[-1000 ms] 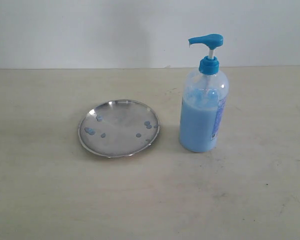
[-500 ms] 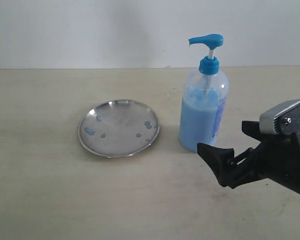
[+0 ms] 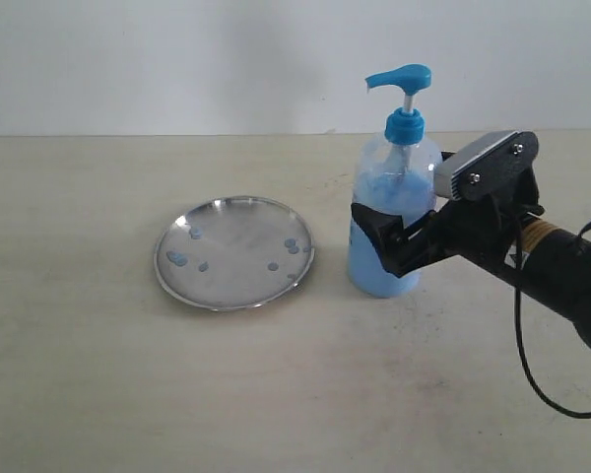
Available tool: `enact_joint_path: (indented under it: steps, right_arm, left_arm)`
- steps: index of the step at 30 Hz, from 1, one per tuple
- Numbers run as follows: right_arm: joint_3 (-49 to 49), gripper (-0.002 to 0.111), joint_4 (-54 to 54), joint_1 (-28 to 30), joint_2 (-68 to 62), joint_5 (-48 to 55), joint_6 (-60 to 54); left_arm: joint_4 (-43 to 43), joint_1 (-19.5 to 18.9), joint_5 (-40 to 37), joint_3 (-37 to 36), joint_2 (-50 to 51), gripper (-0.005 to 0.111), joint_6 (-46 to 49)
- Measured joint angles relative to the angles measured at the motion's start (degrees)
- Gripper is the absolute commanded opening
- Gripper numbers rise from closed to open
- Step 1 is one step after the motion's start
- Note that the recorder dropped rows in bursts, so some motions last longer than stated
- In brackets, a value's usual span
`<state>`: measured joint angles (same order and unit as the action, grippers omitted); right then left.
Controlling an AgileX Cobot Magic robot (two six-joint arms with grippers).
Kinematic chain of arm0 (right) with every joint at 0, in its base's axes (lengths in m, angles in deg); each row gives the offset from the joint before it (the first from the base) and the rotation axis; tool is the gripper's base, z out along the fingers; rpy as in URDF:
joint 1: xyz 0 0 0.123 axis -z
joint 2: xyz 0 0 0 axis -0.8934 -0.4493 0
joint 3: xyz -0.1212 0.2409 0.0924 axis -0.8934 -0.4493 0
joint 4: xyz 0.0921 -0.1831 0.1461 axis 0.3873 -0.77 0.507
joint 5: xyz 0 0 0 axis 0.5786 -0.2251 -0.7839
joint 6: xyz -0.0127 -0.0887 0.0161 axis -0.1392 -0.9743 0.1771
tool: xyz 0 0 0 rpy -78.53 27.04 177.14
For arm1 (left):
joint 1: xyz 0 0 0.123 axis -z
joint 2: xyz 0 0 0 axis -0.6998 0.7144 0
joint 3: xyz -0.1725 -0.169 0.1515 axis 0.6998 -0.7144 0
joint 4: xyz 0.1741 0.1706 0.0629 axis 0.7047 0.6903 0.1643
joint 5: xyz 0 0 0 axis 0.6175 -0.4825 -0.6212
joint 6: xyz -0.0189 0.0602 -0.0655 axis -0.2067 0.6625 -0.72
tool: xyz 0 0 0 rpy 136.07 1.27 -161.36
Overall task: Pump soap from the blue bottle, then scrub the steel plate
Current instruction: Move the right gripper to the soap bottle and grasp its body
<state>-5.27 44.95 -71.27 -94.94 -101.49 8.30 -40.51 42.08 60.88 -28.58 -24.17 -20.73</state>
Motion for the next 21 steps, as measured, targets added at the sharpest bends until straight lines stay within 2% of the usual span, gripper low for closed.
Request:
enact_joint_path:
  steps: [18, 19, 21]
  right_arm:
    - [8.55, 0.103, 0.23, 0.0, -10.76, 0.11, 1.86]
    - [8.55, 0.101, 0.39, 0.0, -11.05, 0.11, 2.0]
    - [8.68, 0.09, 1.01, 0.0, -11.55, 0.0, 2.46]
  left_arm:
    - [0.0, 0.0, 0.0, 0.0, 0.0, 0.004, 0.0]
    - [0.0, 0.0, 0.0, 0.0, 0.0, 0.004, 0.0]
    - [0.0, 0.0, 0.0, 0.0, 0.0, 0.004, 0.0]
